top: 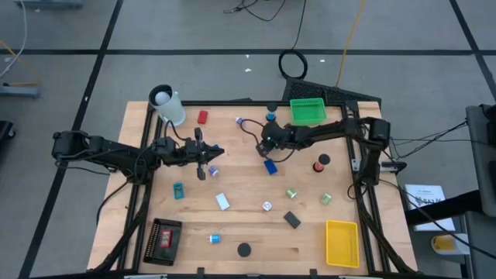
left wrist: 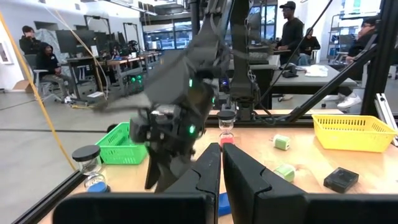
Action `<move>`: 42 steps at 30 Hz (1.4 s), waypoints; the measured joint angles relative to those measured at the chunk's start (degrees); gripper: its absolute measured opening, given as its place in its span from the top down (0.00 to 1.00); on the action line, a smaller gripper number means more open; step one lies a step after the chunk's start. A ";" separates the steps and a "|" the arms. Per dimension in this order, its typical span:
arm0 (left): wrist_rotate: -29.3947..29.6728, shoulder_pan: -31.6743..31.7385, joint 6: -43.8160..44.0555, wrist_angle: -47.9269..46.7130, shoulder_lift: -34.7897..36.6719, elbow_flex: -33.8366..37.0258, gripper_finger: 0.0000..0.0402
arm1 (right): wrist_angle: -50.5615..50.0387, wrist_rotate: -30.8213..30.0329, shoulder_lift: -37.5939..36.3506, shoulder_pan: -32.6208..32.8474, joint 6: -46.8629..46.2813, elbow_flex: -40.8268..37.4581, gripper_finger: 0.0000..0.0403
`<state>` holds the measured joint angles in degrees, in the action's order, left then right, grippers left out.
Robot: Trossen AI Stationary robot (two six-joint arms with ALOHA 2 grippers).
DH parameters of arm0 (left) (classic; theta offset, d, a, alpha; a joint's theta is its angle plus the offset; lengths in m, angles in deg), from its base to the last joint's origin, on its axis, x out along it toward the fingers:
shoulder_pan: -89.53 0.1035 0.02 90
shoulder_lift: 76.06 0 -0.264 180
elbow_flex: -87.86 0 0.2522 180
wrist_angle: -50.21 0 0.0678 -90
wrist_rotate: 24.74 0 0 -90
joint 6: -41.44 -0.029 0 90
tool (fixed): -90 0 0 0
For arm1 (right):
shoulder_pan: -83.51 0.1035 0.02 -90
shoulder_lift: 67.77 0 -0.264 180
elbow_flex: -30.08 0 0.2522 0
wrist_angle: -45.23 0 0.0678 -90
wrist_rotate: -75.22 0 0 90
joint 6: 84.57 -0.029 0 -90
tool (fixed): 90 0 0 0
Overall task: Pick & Place Office items
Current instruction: Put the middle purple charger adapter into the yellow bin
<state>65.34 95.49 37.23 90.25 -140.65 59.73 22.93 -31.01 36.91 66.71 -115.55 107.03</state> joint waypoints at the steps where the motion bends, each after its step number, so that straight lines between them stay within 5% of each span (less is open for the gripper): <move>1: 0.00 0.01 0.00 -0.01 0.00 0.00 0.94 | -1.02 0.00 -1.12 0.00 0.62 0.28 0.48; 7: 0.00 0.02 0.00 0.00 0.00 0.00 0.94 | -9.24 0.44 -5.03 1.10 3.48 0.01 0.38; 14: 0.00 0.00 0.00 -0.04 0.00 0.00 0.94 | -9.48 4.37 -3.44 1.66 10.55 -1.72 0.36; 42: 0.00 0.02 0.00 -0.02 0.00 -0.02 0.94 | -1.04 5.92 -3.06 -0.01 16.94 -5.33 0.65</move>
<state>65.34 95.51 37.23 90.23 -140.65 59.71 21.89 -25.09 33.86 66.70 -98.62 101.70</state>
